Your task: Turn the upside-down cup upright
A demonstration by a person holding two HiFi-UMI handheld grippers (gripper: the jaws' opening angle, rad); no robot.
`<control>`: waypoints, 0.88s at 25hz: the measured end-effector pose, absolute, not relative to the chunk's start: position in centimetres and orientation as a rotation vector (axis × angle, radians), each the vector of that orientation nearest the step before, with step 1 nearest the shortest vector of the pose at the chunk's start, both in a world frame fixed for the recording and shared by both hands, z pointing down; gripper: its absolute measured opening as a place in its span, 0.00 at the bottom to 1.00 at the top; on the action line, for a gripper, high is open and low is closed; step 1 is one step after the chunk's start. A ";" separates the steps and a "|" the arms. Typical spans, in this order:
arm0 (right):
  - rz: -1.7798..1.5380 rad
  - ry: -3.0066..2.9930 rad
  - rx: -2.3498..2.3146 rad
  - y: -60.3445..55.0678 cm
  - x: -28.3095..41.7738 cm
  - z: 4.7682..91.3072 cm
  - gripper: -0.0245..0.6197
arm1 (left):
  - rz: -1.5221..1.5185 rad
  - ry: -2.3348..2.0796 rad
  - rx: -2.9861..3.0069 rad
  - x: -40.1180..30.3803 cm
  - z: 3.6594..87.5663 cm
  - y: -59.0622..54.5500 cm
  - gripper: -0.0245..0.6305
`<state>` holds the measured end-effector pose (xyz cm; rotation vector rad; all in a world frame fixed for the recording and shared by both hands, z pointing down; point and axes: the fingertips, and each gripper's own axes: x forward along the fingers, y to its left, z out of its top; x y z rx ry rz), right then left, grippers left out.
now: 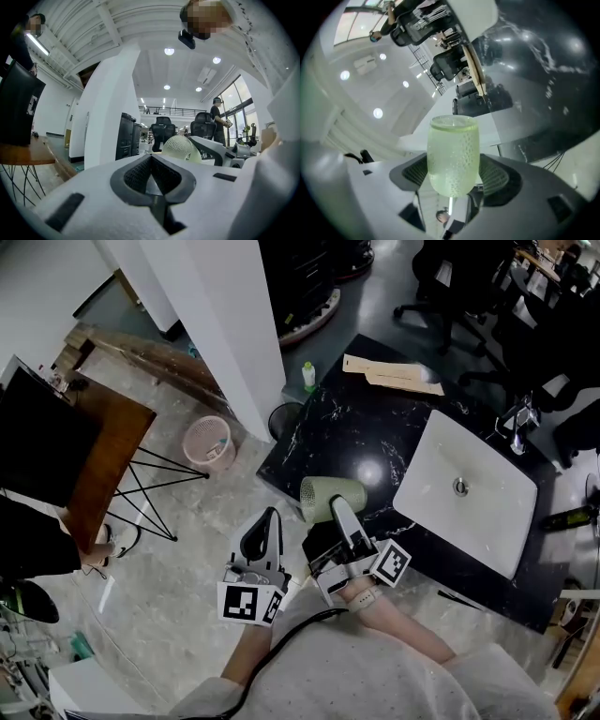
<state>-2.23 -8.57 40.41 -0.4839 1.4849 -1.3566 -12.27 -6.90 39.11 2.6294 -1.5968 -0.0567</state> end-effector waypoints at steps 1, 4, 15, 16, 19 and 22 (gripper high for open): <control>-1.358 1.433 -0.446 -8.5 -2.2 40.7 0.57 | -0.052 -1.596 2.630 -12.4 39.2 -6.8 0.05; -1.346 1.316 -0.352 -8.3 -2.0 41.5 0.57 | -0.029 -1.595 2.626 -12.9 39.6 -6.4 0.05; -1.124 0.980 -0.033 -7.7 0.3 42.7 0.57 | 0.111 -1.583 2.614 -14.8 42.3 -4.9 0.05; -1.119 0.944 -0.006 -7.9 0.4 42.9 0.57 | 0.121 -1.581 2.617 -14.8 42.4 -4.8 0.05; -1.111 0.835 0.057 -8.3 0.3 43.5 0.57 | 0.149 -1.575 2.627 -15.1 42.5 -4.7 0.05; -1.090 0.769 0.081 -8.4 0.8 44.1 0.57 | 0.161 -1.571 2.635 -15.3 42.6 -4.7 0.05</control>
